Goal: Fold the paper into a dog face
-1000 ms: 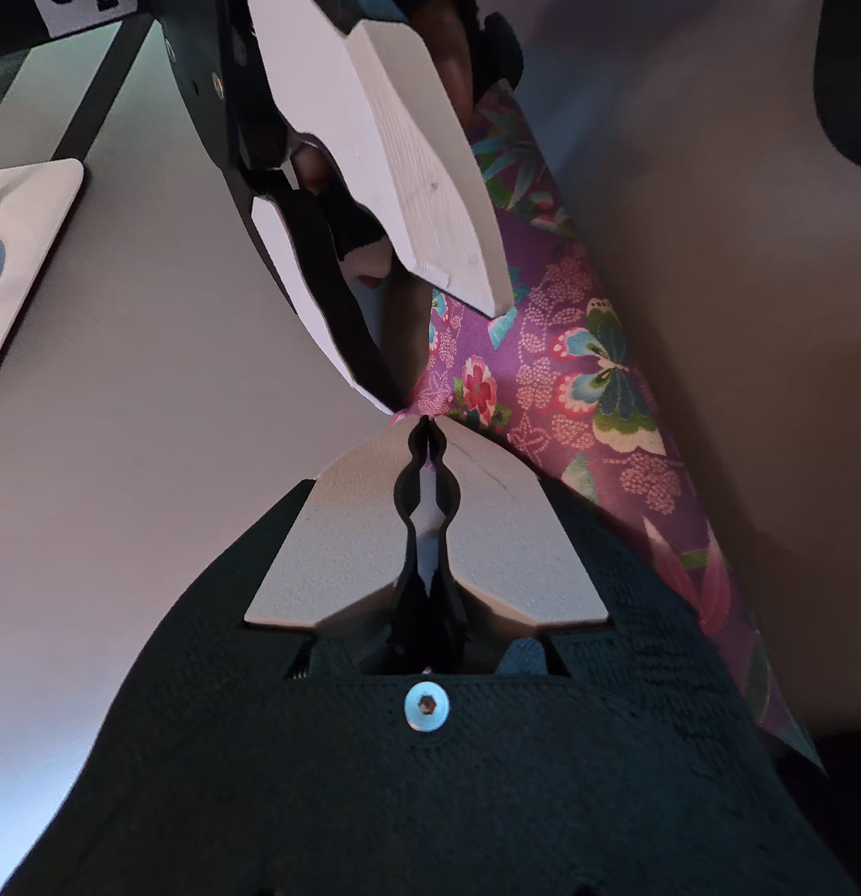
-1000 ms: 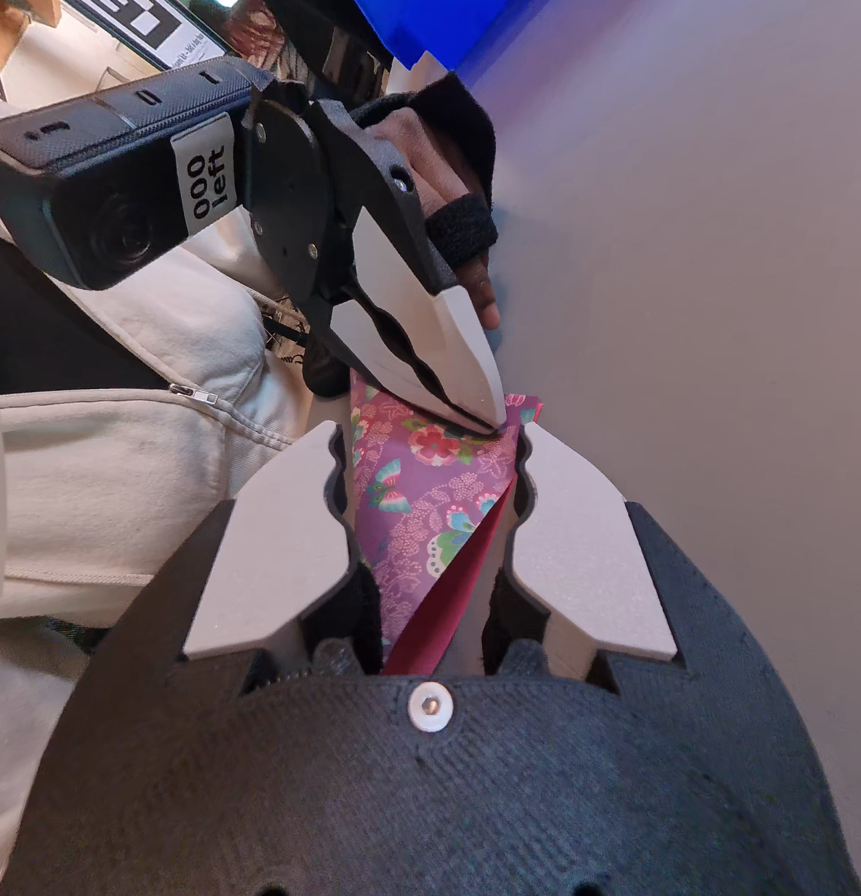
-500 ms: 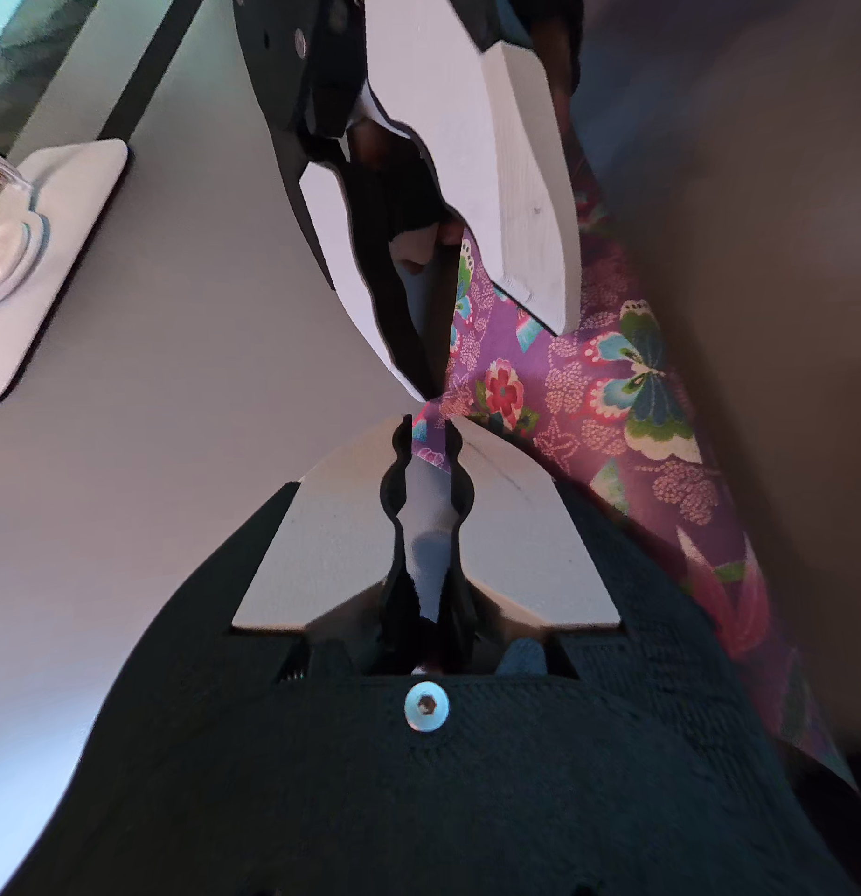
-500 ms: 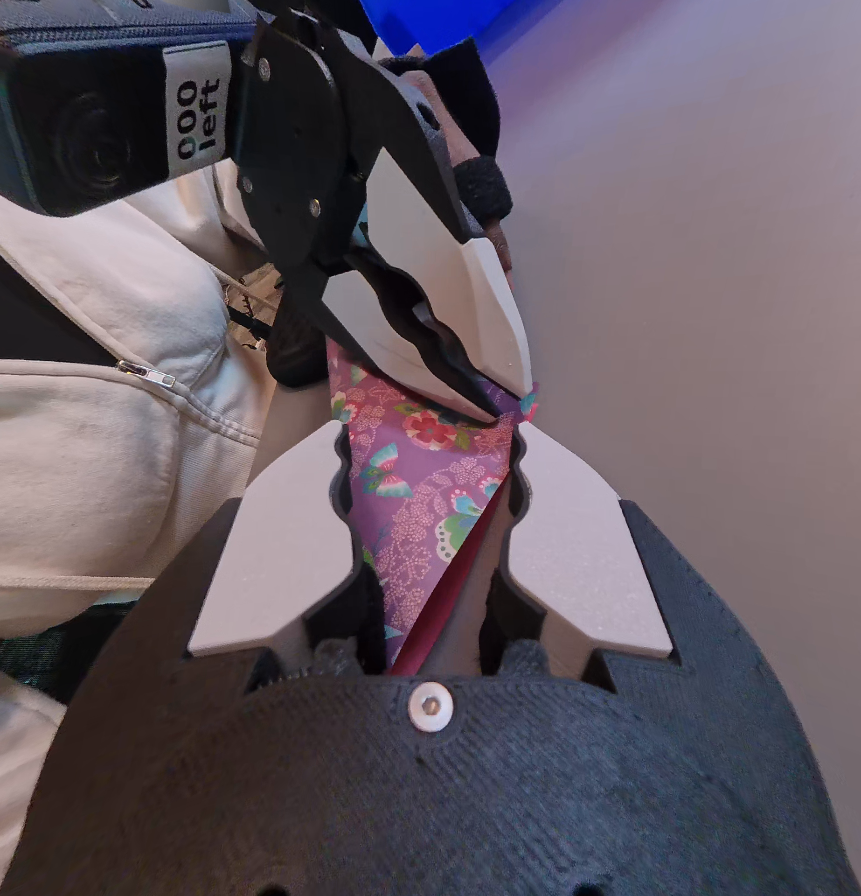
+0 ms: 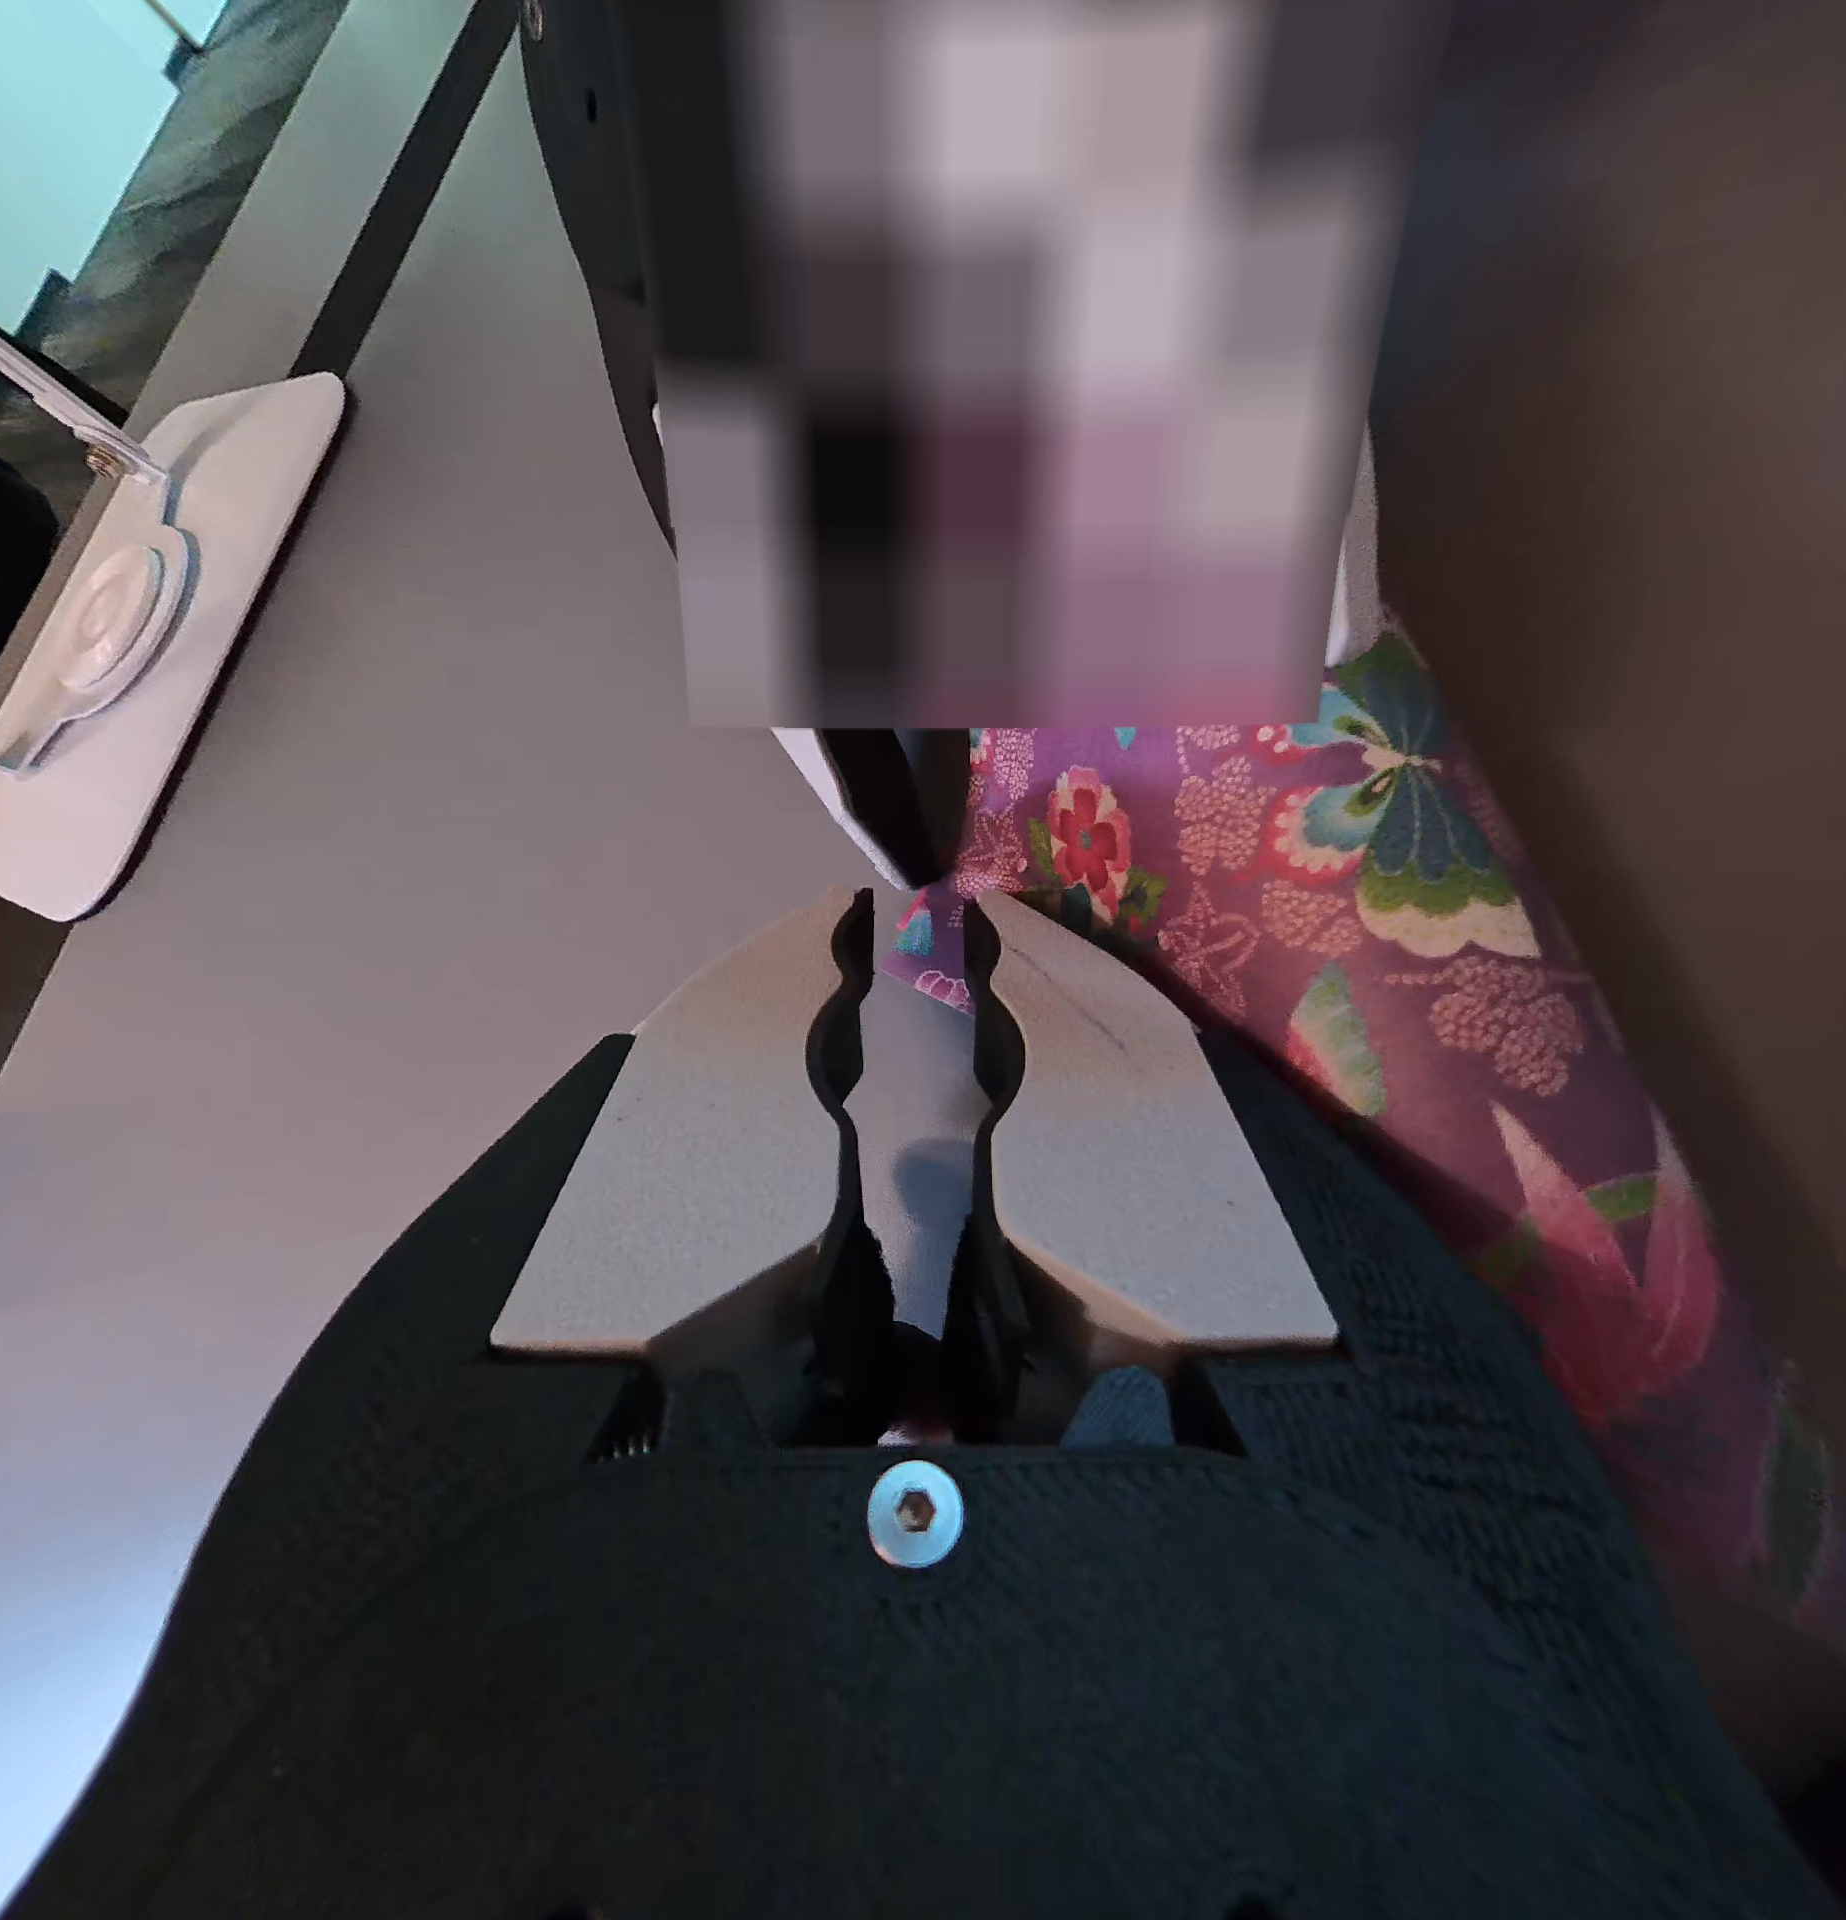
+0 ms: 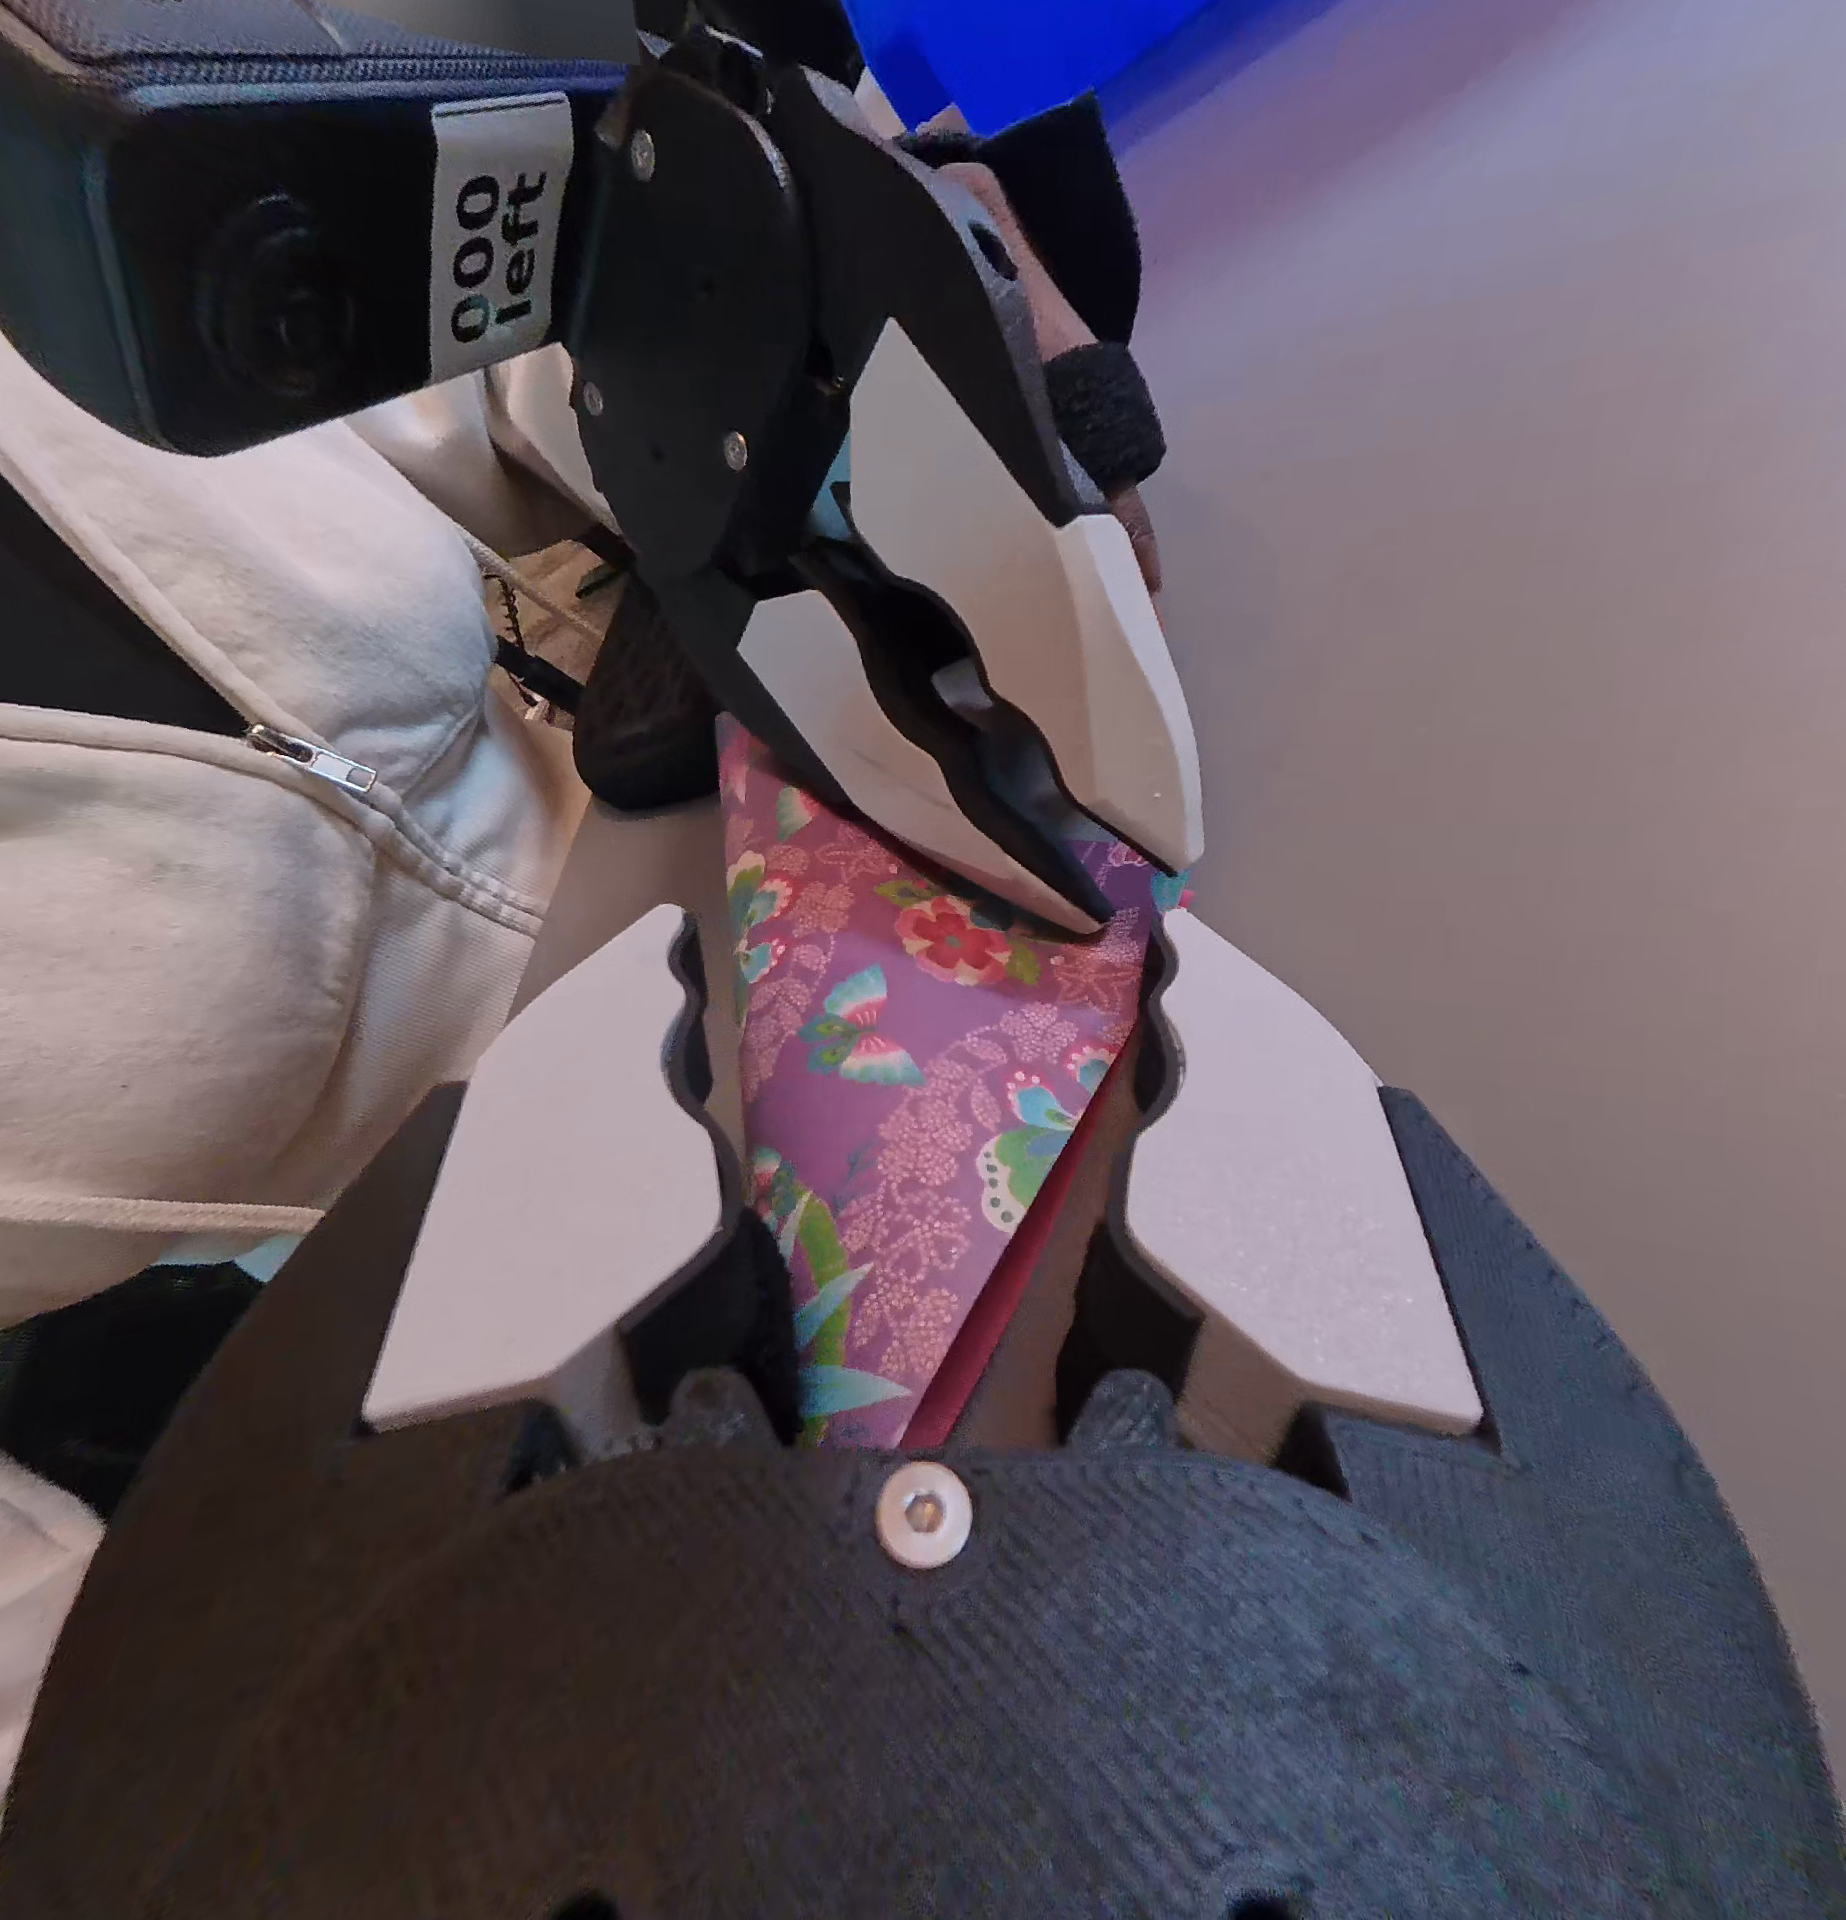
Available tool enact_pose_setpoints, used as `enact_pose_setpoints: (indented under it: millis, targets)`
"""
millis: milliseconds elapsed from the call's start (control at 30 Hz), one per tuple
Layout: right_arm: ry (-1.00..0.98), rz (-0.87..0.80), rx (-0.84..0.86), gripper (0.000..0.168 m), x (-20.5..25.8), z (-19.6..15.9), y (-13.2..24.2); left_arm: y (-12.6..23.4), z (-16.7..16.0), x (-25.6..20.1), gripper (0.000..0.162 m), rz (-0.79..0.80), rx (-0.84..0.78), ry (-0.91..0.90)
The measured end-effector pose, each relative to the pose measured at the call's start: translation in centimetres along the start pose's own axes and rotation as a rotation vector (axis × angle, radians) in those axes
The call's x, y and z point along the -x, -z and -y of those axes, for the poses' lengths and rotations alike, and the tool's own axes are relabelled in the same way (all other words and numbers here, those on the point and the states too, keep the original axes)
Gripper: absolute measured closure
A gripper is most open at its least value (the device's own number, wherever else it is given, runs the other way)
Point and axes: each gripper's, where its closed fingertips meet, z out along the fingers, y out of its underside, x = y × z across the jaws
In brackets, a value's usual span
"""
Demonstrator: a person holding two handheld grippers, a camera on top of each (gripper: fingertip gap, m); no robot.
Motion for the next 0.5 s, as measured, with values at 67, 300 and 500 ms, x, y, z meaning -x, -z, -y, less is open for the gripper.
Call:
enact_pose_setpoints:
  millis: [67, 300, 500]
  targets:
    - [0.012, -0.001, -0.003, 0.084, 0.1, 0.0, 0.1, 0.0, 0.1, 0.0, 0.144, 0.006, -0.003, -0.006]
    - [0.039, -0.149, 0.02, 0.089, 0.7, -0.9, 2.3, 0.0, 0.2, 0.0, 0.142, 0.022, -0.007, -0.022]
    - [-0.107, -0.163, 0.045, 0.118, 1.9, -3.2, 2.7, -0.1, 0.4, -0.2, 0.14, 0.02, -0.013, -0.032]
